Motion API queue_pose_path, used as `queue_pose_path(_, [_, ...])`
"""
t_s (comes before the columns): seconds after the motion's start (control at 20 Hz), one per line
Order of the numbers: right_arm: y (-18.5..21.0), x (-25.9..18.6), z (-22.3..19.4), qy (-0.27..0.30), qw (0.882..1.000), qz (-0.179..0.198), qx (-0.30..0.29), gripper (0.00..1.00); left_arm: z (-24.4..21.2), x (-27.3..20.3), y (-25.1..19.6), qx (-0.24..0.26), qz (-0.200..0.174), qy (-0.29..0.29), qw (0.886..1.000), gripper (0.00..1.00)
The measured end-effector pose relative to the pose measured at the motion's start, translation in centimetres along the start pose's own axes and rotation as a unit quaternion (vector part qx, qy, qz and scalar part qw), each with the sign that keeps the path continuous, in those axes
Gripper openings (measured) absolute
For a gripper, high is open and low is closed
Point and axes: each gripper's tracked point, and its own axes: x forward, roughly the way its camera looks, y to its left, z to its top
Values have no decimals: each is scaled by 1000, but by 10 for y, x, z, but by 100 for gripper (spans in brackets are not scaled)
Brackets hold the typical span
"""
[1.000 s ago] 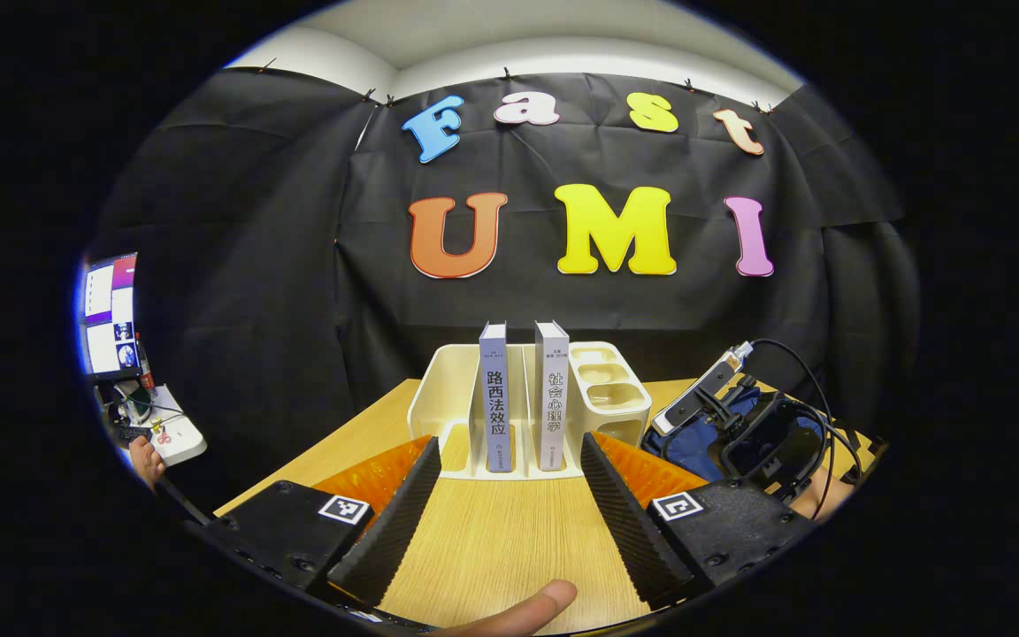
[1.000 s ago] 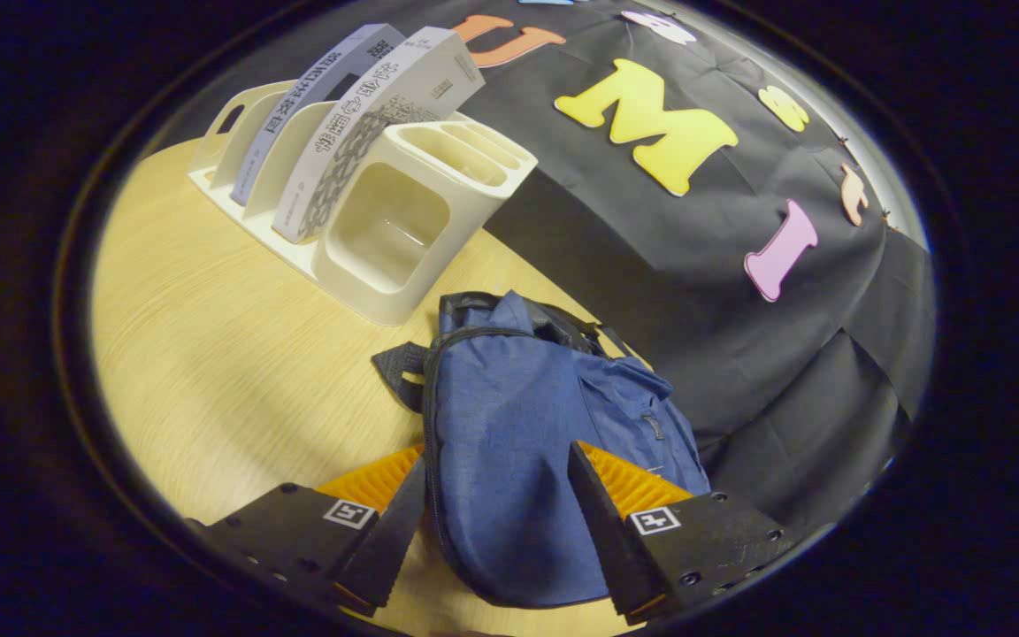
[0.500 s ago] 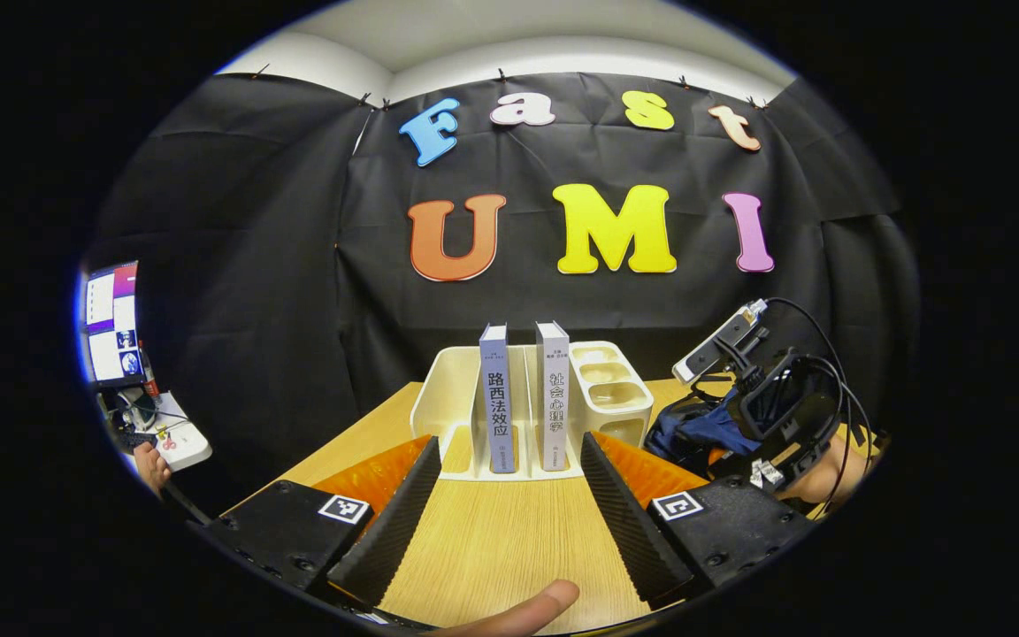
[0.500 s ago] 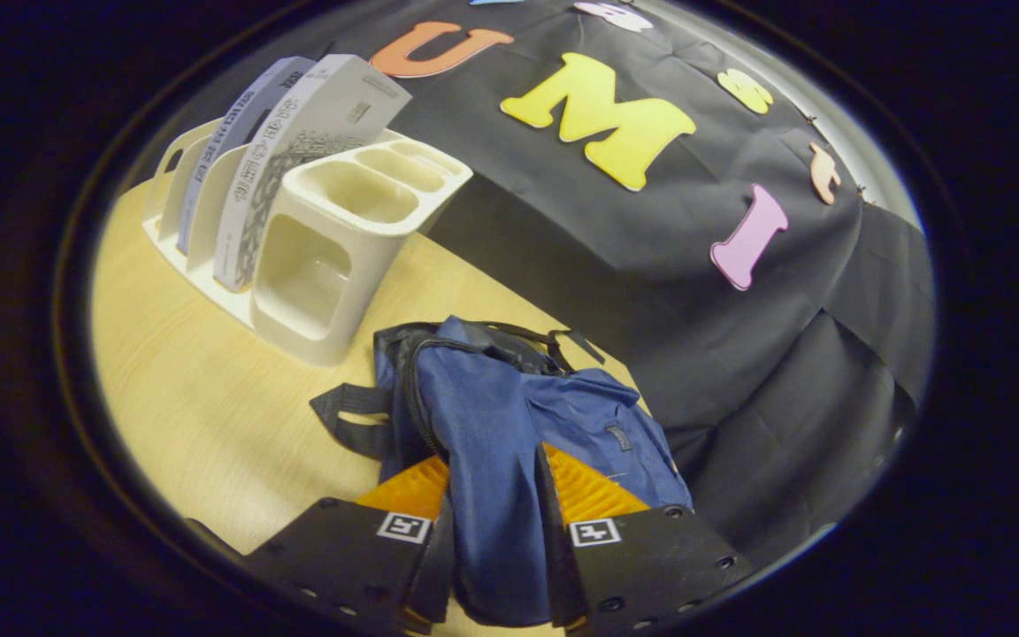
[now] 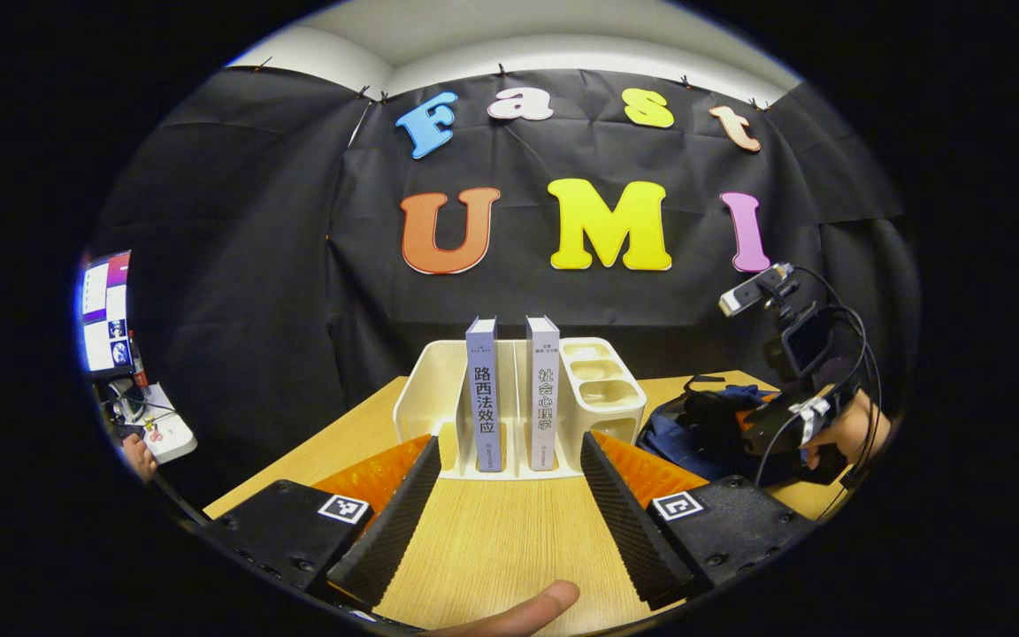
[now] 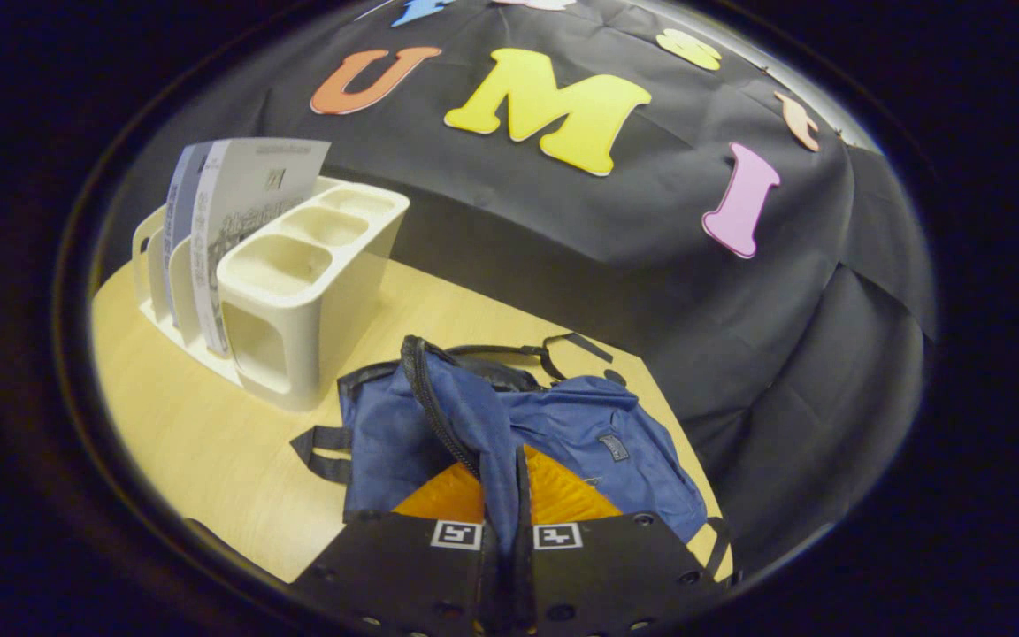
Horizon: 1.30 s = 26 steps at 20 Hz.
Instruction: Open the schoolbag, grab two books from the bookshelf and put them into the schoolbag.
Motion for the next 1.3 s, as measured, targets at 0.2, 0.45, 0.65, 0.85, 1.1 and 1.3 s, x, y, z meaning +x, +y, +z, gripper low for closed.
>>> queue_pose_path(0.2, [-43, -7, 20, -21, 1000, 1, 16, 7, -17, 14, -4, 9, 5, 22, 1000, 100])
queue_pose_path(0.45, [-83, -16, 37, -50, 998, 15, 35, 6, -25, 22, -11, -23, 3, 40, 999, 100])
queue_pose_path(0.65, [-112, -18, 52, -65, 997, 23, 38, 6, -14, 19, -16, -29, -4, 24, 999, 100])
queue_pose_path(0.85, [-132, -19, 66, -78, 996, 33, 39, 6, 2, 26, -15, -27, 3, 26, 999, 100])
queue_pose_path(1.1, [-155, -22, 78, -97, 992, 47, 59, 6, 40, 52, -18, -3, 2, 28, 1000, 100])
queue_pose_path(1.3, [-170, -21, 80, -106, 991, 56, 60, 6, 74, 87, -21, -7, -3, 37, 999, 100])
